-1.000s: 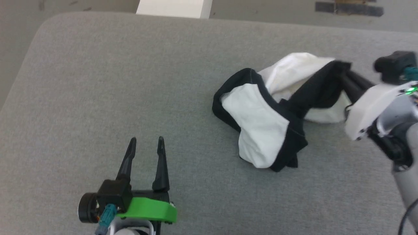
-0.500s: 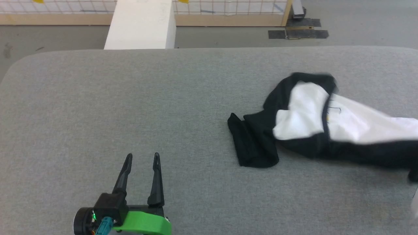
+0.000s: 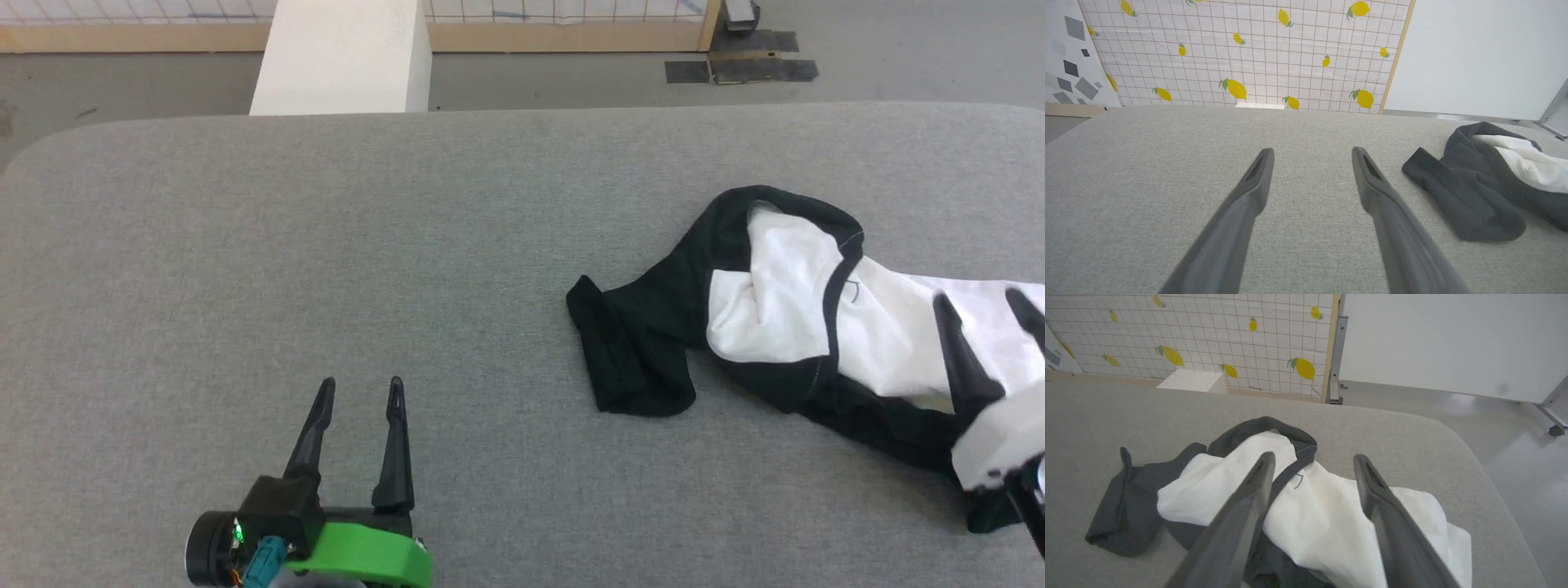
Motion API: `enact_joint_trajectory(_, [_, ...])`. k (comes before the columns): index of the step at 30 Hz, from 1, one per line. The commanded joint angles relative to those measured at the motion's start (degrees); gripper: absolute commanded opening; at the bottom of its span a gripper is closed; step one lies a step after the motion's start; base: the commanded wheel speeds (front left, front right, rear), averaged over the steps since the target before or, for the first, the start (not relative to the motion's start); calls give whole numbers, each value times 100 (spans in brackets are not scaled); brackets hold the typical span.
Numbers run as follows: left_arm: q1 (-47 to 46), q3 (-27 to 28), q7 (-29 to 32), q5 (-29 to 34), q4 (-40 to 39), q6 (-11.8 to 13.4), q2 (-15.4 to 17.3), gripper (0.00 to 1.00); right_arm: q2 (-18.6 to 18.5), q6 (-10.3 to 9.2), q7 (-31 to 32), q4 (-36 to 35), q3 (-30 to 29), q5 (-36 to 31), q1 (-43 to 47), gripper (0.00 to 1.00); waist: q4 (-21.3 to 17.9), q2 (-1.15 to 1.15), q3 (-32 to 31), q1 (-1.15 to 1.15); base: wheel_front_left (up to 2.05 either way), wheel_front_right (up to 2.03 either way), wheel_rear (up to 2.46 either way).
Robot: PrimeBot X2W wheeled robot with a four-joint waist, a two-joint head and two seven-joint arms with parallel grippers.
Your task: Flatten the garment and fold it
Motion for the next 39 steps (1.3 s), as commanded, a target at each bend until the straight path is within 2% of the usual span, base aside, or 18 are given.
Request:
enact_joint_trajectory(1, [-121, -11, -4, 11, -9, 13, -28, 100, -54, -9, 101, -98, 103, 69, -158, 100, 87, 0, 61, 0, 0, 0, 0])
enact_joint_trajectory(9, [-225, -61, -45, -24, 58, 18, -94, 100, -41, -9, 1280, 155, 629, 332, -204, 100, 448, 0, 324, 0, 0, 0, 0])
enact_joint_trajectory(18, [-373, -97, -73, -15, 105, 0, -138, 100, 167, -9, 1345, 875, 419, -54, -272, 100, 730, 0, 559, 0, 0, 0, 0])
enact_joint_trajectory(19, [-388, -95, -75, -12, 109, 4, -142, 100, 223, -9, 1314, 940, 379, -76, -308, 95, 740, 0, 573, 0, 0, 0, 0])
enact_joint_trajectory(20, [-400, -94, -76, -8, 113, 6, -146, 100, 264, -9, 1286, 988, 368, -100, -345, 47, 745, 0, 583, 0, 0, 0, 0])
enact_joint_trajectory(21, [-408, -93, -77, -5, 118, 9, -148, 100, 295, -9, 1241, 1006, 373, -99, -382, 16, 746, 0, 588, 0, 0, 0, 0])
enact_joint_trajectory(22, [-414, -92, -78, -2, 124, 13, -151, 100, 329, -9, 1175, 1013, 361, -92, -426, 0, 745, 0, 587, 0, 0, 0, 0])
enact_joint_trajectory(27, [-396, -70, -82, -7, 180, 25, -158, 100, 294, -9, 782, 889, 511, -111, -749, 0, 674, 0, 423, 0, 0, 0, 0])
enact_joint_trajectory(31, [-357, -37, -84, -19, 204, 18, -136, 100, 157, -9, 659, 512, 996, -9, -1106, 0, 591, 0, 227, 0, 0, 0, 0])
enact_joint_trajectory(35, [-324, -37, -85, -36, 215, -3, -128, 100, 103, -9, 734, 101, 1841, 243, -1346, 0, 560, 0, 101, 0, 0, 0, 0])
enact_joint_trajectory(39, [-287, -51, -85, -48, 218, -15, -128, 100, 174, -9, 839, -77, 3017, 565, -1342, 0, 574, 0, 61, 0, 0, 0, 0])
